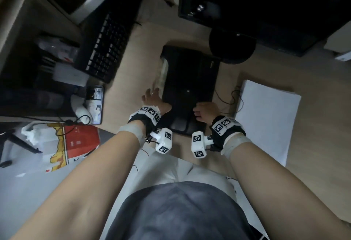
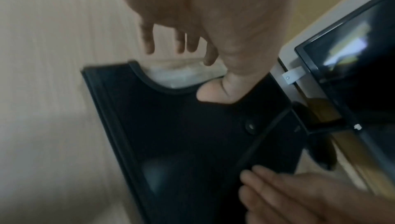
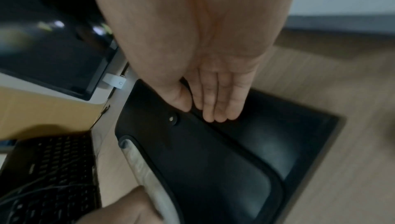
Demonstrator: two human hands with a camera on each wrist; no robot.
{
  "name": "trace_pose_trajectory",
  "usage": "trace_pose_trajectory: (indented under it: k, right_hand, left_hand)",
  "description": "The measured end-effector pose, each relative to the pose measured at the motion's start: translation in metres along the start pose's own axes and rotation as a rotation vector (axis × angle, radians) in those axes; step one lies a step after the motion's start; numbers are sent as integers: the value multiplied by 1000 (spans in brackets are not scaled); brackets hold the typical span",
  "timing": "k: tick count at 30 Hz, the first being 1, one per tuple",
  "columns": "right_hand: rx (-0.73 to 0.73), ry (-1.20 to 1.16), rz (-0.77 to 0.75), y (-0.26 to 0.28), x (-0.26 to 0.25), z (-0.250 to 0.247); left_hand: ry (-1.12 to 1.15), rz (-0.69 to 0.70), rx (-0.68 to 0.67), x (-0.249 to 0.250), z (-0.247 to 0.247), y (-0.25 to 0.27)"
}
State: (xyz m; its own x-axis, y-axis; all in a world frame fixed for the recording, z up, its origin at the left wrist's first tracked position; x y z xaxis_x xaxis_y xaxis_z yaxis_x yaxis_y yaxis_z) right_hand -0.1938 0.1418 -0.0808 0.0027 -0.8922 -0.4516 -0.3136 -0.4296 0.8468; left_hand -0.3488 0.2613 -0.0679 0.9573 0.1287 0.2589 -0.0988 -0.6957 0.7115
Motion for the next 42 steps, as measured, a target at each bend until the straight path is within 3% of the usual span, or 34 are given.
trace_pose_trajectory:
  k: [5,9,11,14,18,21,23,25,27,29,31,36,42]
  right_hand:
    - [-5,-235,101,-5,-18,20]
    - [157,-213,-135,8,-34,10]
    - [68,-313,-189,20,-48,7]
    - [-250,-340,-220,33,-86,20]
    - [-293,-26,-316,24,-111,58]
    - [-331,292,-401,2,-104,83]
    - [-323,487,-431,-10,-96,94]
    - [-295,618,-465,-20,-88,103]
    - [-275,546,-418,-27,-82,103]
    - [-273,308,-333,-29,-79,98]
    - [-215,86,-311,-26,-75,80]
    - [44,-66,-318,-11,-41,22]
    - [597,100,-23,19,35,-81]
  left_hand:
    - [266,-17,-172,-16,-16,-14]
    - [511,16,-291,5,-20,-4]
    - [647,11,-374,16,-26,3]
    - [783,43,-396,14,-56,4]
    - [977,145,-224,-8,-108,-4]
    - [840,287,-113,-23,-135,-13]
    - [596,297,-39,-35,-135,-24]
    - [366,295,-48,-37,-120,-32]
    - [186,293,-150,-34,-94,-33]
    - [115,207,-239,-35,-65,-33]
    - [67,97,-268,-35,-39,-36]
    - [2,9,-148,-7,4,-23]
    - [-111,-109,-161,46,32,6]
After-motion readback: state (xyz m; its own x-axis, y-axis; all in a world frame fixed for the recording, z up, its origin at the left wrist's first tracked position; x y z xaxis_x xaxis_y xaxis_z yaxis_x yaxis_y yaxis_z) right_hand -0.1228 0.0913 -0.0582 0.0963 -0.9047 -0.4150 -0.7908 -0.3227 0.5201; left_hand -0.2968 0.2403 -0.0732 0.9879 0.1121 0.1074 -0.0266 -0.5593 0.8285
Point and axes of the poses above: each hand's wrist, its own y-axis away from the middle knuckle, its own z-axis out of the palm, x = y × z, the point moved 2 cm from there along -y, towards the middle knuckle, and after that the axes turned 7 degrees about y, right-handed, at the moved point
